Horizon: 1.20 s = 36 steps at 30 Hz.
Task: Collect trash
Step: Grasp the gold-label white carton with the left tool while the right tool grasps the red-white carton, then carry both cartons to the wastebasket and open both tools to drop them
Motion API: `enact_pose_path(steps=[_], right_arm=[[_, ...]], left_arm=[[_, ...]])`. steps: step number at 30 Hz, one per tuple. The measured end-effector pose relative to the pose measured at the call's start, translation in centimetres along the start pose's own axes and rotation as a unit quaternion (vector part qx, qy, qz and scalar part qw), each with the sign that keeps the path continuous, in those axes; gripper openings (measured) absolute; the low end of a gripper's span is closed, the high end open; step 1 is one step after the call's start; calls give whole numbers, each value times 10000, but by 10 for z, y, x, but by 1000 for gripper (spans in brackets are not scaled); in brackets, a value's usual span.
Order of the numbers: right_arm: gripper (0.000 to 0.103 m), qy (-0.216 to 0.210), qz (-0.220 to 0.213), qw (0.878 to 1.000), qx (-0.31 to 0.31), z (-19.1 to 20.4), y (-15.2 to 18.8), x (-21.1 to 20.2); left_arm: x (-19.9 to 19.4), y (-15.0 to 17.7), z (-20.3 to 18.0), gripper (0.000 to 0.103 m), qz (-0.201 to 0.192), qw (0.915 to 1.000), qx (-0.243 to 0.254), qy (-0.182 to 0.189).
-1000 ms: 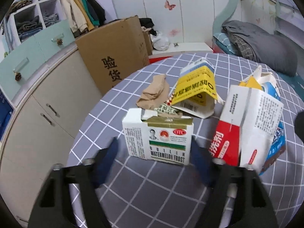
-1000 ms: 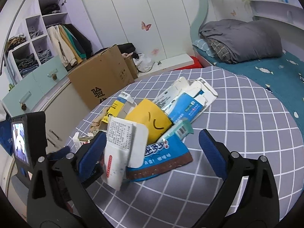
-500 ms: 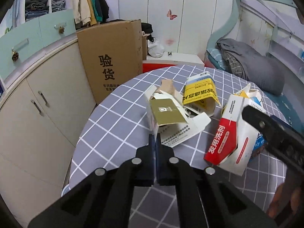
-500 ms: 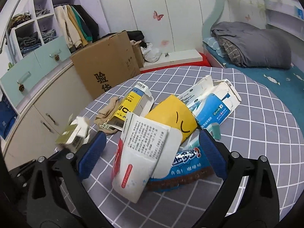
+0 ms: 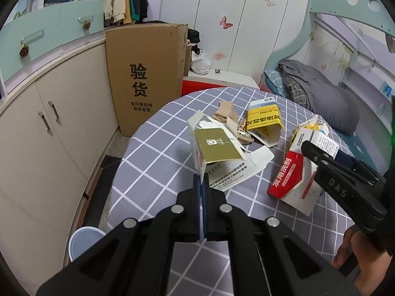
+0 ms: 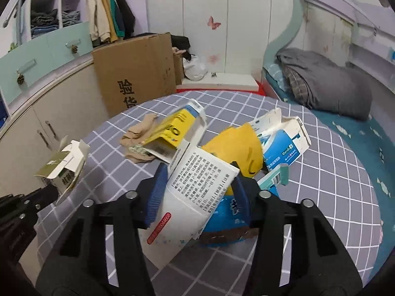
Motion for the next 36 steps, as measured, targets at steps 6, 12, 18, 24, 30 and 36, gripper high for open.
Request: enact_pose_path(steps=[6, 12, 18, 24, 30, 36], right_arm=[[24, -268, -281, 9988, -281, 29, -7, -32], [11, -968, -4, 9948, -331, 62, -7, -39], [10, -1342, 31, 9892, -583, 109, -1, -50], [10, -1899, 26, 9773, -935, 179, 4, -67], [10, -2458, 154, 9591, -1396, 264, 22, -72], [10, -2835, 526, 9417, -1734, 333, 59, -57]], left_arm=[[-15, 6, 23, 1, -37, 9997, -203, 110], [-34, 14, 48, 1, -90, 9990, -378, 201], [-53, 23, 85, 1, -189, 9975, -653, 189], [-73, 35, 141, 1, -280, 9941, -1044, 60], [-93, 55, 212, 1, -327, 9880, -1478, -299], [-100, 87, 276, 1, -158, 9808, -1809, -710]])
Point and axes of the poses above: each gripper's, at about its wrist camera, not at the fingertips, and x roughly the way its jaws point, z to its left, y to its underside, the point moved 3 cm from there along x, roughly the way its jaws point, and after that the axes turned 1 degree about -z, right-handed, at the moved point
